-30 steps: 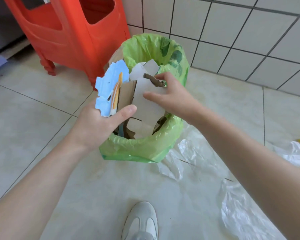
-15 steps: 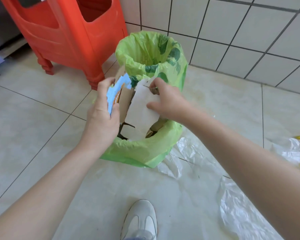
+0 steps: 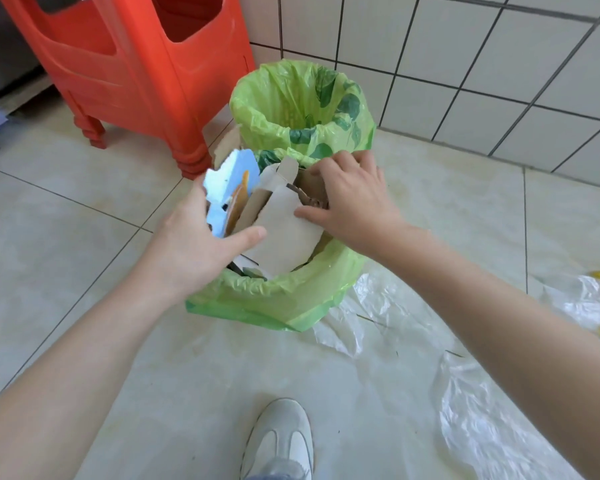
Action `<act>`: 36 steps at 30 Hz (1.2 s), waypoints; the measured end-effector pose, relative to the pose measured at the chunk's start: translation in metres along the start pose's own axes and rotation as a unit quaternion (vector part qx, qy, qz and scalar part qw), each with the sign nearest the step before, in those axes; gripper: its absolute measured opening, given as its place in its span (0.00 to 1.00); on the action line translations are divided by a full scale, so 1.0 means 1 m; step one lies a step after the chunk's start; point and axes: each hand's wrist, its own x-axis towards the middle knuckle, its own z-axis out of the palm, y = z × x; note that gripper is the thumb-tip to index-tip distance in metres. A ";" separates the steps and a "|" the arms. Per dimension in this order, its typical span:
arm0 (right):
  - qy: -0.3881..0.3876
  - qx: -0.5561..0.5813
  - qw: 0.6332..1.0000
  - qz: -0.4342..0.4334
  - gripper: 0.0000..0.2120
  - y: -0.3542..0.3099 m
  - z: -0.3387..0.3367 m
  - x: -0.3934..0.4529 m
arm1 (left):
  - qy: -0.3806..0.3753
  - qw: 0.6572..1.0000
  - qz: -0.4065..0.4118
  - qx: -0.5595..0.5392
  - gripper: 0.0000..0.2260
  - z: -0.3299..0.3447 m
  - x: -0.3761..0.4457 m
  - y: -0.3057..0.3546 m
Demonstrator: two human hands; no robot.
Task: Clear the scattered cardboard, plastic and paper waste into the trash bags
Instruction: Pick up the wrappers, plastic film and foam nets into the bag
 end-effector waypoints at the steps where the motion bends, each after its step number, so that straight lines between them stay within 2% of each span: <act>1: 0.001 0.018 1.000 0.008 0.28 0.004 -0.004 -0.001 | 0.012 0.999 0.018 -0.027 0.29 -0.006 -0.001 0.002; 3: -0.004 0.059 0.998 0.025 0.27 0.009 -0.010 -0.003 | 0.050 0.994 0.057 -0.084 0.33 -0.013 -0.002 0.006; 5: -0.012 0.096 0.995 0.037 0.21 0.012 -0.013 -0.006 | 0.111 0.988 0.079 -0.078 0.23 -0.015 0.000 0.010; 7: -0.020 0.117 0.992 0.035 0.13 0.014 -0.012 -0.009 | 0.156 0.985 0.066 -0.041 0.11 -0.011 0.004 0.010; 10: -0.034 0.124 0.991 0.027 0.05 0.013 -0.004 -0.015 | 0.134 0.990 0.041 0.031 0.04 0.006 0.009 0.000; 14: -0.041 0.093 0.995 0.009 0.05 0.011 0.007 -0.021 | 0.095 0.990 0.027 0.098 0.08 0.021 0.011 -0.010; 17: -0.036 0.093 0.995 0.007 0.05 0.012 0.008 -0.020 | 0.081 0.992 0.013 0.093 0.01 0.020 0.012 -0.007; 20: -0.031 0.131 0.991 0.017 0.05 0.015 0.004 -0.021 | 0.076 0.994 0.011 0.081 0.11 0.016 0.009 -0.002; 22: -0.021 0.146 0.989 0.019 0.07 0.019 -0.001 -0.024 | 0.081 0.992 0.042 0.081 0.20 0.012 0.004 0.004; 24: -0.008 0.150 0.989 0.017 0.07 0.025 -0.005 -0.028 | 0.113 0.983 0.101 0.101 0.24 0.011 -0.001 0.012; 28: 0.002 0.160 0.987 0.023 0.09 0.044 -0.013 -0.045 | 0.164 0.951 0.221 0.141 0.21 0.021 -0.012 0.039; 32: -0.013 0.170 0.984 0.044 0.10 0.073 -0.016 -0.075 | 0.153 0.958 0.237 0.051 0.17 0.054 -0.035 0.068; 34: -0.028 0.172 0.983 0.062 0.10 0.092 -0.013 -0.098 | 0.115 0.959 0.259 0.021 0.15 0.078 -0.047 0.079; 36: -0.059 0.165 0.981 0.081 0.09 0.112 -0.009 -0.126 | 0.040 0.961 0.272 0.009 0.14 0.107 -0.056 0.080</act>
